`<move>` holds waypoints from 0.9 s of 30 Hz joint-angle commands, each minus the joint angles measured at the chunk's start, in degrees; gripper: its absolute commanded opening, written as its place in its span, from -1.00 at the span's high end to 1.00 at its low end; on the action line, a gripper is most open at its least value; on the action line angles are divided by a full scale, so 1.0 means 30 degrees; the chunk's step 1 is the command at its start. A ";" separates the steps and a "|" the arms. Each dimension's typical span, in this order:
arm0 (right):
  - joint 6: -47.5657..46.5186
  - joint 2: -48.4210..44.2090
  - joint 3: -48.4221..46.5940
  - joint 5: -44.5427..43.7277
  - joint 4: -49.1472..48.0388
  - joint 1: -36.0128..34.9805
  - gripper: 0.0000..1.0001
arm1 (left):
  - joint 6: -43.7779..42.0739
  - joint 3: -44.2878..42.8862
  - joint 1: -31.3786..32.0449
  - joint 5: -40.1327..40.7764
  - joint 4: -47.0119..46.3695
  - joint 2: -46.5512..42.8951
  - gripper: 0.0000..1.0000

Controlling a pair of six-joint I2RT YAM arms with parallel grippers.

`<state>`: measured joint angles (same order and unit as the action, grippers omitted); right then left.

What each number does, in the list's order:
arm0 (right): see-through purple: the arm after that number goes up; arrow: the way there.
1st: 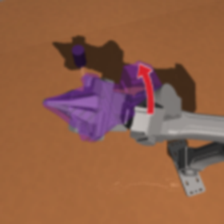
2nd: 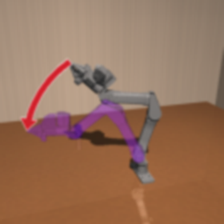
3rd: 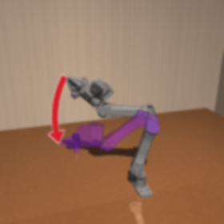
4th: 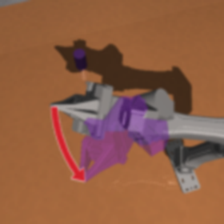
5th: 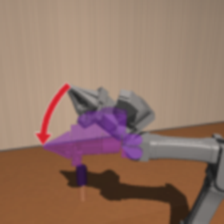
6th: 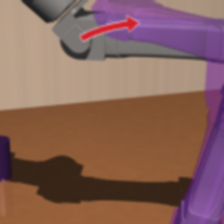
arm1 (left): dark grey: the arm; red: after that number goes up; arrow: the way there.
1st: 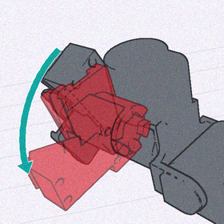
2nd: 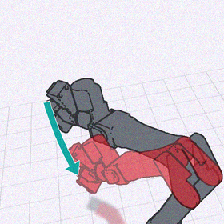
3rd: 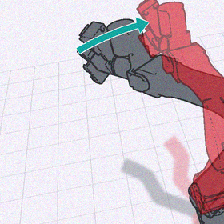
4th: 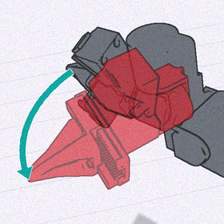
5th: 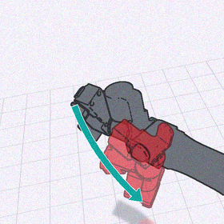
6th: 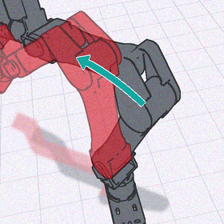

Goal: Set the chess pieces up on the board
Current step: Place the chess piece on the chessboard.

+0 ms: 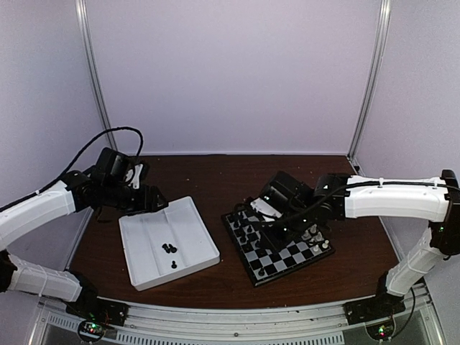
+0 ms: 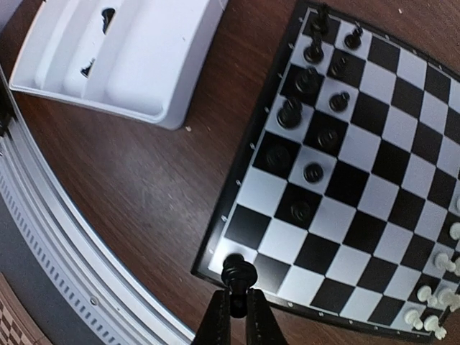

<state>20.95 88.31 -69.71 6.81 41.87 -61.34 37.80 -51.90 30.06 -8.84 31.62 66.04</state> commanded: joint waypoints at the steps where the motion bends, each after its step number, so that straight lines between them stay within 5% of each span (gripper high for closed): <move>1: -0.0216 -0.0763 0.0434 -0.0967 0.4055 0.0057 1.00 | -0.1937 0.0824 0.0261 0.0713 0.0666 -0.0257 -0.38; 27: -0.0002 0.3895 -0.0413 -0.0937 0.2501 0.0115 1.00 | -0.2699 0.2801 0.0496 0.0896 0.0418 -0.2237 -0.42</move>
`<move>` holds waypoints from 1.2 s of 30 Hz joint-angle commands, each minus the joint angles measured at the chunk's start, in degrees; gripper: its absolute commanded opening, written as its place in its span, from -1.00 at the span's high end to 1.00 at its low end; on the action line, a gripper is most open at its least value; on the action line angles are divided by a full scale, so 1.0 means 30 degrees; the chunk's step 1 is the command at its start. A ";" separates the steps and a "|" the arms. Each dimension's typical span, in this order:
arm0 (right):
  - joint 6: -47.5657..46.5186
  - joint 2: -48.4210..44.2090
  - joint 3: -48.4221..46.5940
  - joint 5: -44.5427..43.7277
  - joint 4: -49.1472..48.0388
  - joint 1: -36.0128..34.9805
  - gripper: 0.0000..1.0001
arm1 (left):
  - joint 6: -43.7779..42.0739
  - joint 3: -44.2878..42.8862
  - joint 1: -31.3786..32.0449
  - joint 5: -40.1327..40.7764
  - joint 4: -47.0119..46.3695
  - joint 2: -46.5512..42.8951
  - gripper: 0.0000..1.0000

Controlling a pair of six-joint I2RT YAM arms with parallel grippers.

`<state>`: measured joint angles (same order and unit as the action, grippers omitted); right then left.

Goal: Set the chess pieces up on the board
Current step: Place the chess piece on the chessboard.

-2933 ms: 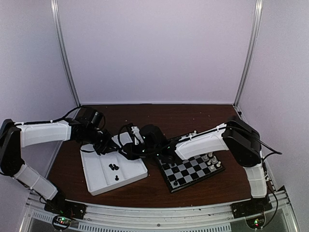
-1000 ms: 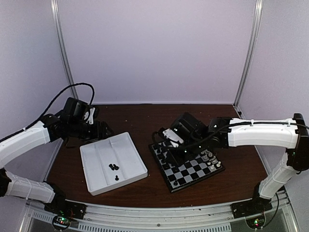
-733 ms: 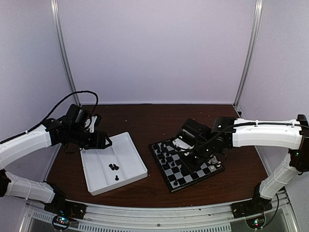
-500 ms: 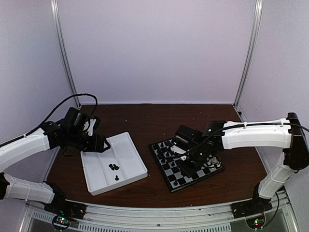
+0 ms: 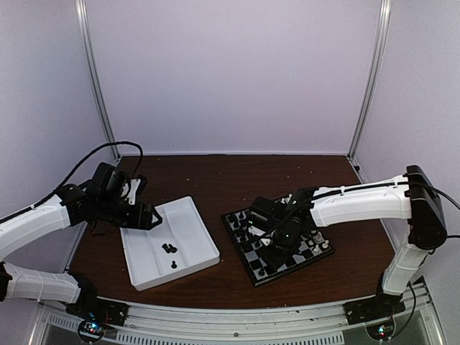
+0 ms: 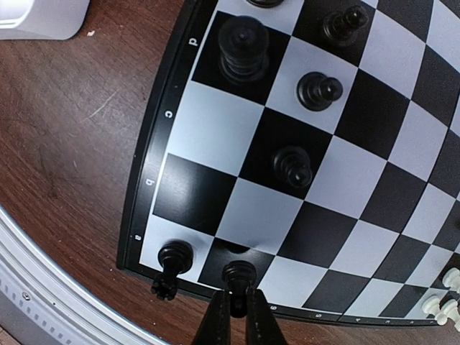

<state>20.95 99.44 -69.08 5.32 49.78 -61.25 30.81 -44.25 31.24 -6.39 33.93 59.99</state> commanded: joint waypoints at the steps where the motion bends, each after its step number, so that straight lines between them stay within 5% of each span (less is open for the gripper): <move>1: -0.0002 0.0222 -0.0680 -0.0597 -0.0115 0.0093 1.00 | -0.0382 0.0248 0.0103 0.0091 -0.0354 -0.0220 -0.42; 36: -0.0769 0.1701 -0.1256 -0.1138 -0.0597 0.0437 0.99 | -0.0059 0.0658 0.0103 -0.0060 -0.0383 -0.0264 -0.42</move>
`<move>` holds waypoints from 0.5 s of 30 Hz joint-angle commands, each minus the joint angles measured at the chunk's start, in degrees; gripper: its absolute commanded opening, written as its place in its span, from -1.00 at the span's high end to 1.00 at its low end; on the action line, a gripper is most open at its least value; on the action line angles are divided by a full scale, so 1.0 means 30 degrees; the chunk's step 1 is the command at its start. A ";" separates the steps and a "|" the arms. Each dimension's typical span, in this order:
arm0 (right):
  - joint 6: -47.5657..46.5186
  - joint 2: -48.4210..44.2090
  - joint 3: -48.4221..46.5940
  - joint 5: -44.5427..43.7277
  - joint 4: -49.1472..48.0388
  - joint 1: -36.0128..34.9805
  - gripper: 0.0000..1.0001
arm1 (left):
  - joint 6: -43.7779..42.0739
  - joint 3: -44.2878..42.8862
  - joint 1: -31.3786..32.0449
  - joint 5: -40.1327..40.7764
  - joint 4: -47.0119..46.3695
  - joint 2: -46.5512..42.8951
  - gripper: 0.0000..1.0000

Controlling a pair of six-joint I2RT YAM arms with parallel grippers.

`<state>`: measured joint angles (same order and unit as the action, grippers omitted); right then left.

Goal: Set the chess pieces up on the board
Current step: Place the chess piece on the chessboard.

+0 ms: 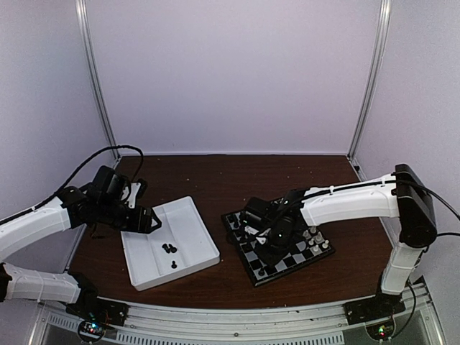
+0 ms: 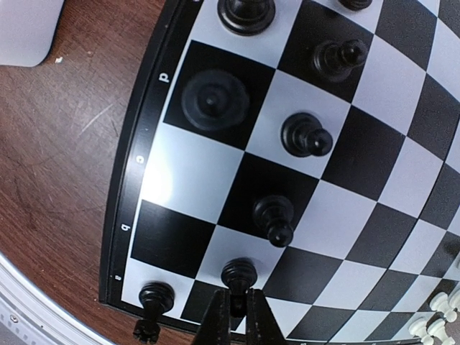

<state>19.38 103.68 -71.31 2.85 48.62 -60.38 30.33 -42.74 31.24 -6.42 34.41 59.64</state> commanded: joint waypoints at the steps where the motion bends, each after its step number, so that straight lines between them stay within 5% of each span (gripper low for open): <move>1: -0.0273 0.0316 -0.0543 -0.0294 -0.0218 0.0142 0.99 | 0.0136 0.0177 0.0103 -0.0058 -0.0529 -0.0135 -0.42; 8: -0.0307 0.0406 -0.0580 -0.0295 -0.0240 0.0146 0.94 | 0.0188 0.0238 0.0103 -0.0074 -0.0543 -0.0019 -0.42; 15: -0.0370 0.0013 -0.0703 -0.0666 0.0112 0.0131 0.58 | 0.0174 0.0219 0.0103 -0.0088 -0.0529 0.0013 -0.42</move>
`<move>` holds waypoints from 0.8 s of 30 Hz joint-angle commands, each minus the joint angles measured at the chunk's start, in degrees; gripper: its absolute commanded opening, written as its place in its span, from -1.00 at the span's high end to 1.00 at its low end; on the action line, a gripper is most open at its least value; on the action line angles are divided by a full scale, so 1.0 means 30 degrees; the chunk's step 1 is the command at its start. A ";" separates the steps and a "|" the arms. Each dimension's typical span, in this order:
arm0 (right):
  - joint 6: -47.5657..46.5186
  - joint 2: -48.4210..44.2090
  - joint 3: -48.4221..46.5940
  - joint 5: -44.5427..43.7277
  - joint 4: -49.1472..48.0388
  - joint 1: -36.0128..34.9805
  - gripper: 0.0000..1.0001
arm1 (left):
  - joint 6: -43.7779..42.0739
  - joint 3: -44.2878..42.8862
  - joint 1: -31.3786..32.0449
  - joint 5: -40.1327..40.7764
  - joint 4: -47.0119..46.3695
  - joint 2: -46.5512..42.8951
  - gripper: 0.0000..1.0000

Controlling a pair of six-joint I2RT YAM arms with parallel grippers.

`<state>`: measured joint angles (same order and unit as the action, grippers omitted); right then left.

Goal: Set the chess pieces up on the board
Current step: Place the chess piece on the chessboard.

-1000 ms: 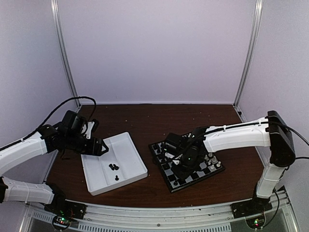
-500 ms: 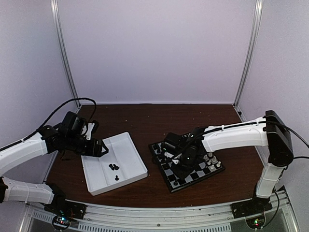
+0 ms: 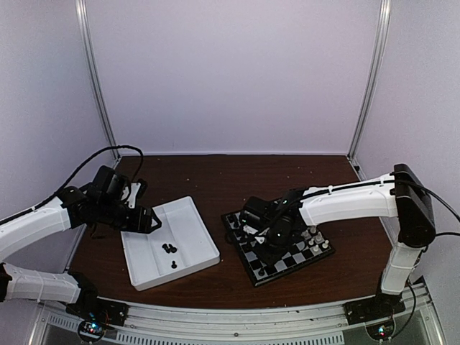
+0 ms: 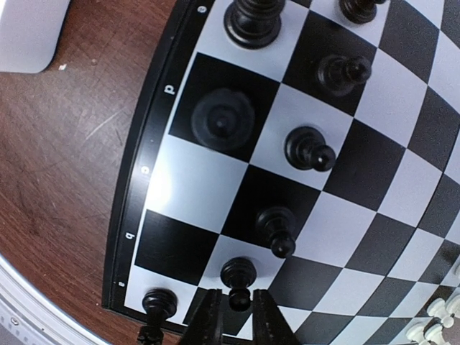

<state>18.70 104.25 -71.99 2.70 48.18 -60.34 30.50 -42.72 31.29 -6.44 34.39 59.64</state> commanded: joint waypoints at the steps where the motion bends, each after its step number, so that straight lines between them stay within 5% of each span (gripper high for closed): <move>1: -0.0165 -0.0248 -0.0531 -0.0696 0.0330 0.0130 0.56 | 0.0116 0.0215 0.0103 -0.0118 -0.0532 0.0014 -0.42; 11: -0.0140 -0.2169 -0.1020 -0.1428 0.1064 0.0117 0.49 | -0.0706 -0.0151 0.0108 0.0063 0.0270 0.0322 -0.41; 16: -0.0190 -0.3805 -0.0897 -0.1675 0.0328 0.0132 0.48 | -0.1366 -0.0973 0.0272 0.0345 0.1594 0.1635 -0.06; 24: 0.0021 -0.6353 0.0199 -0.1940 -0.2105 0.0130 0.47 | 0.1946 -0.0852 0.1336 0.0933 0.0579 0.3408 -0.05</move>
<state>18.33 88.84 -73.14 -1.17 46.76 -60.34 30.11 -44.47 33.32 -5.45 38.63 67.85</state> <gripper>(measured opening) 0.264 0.501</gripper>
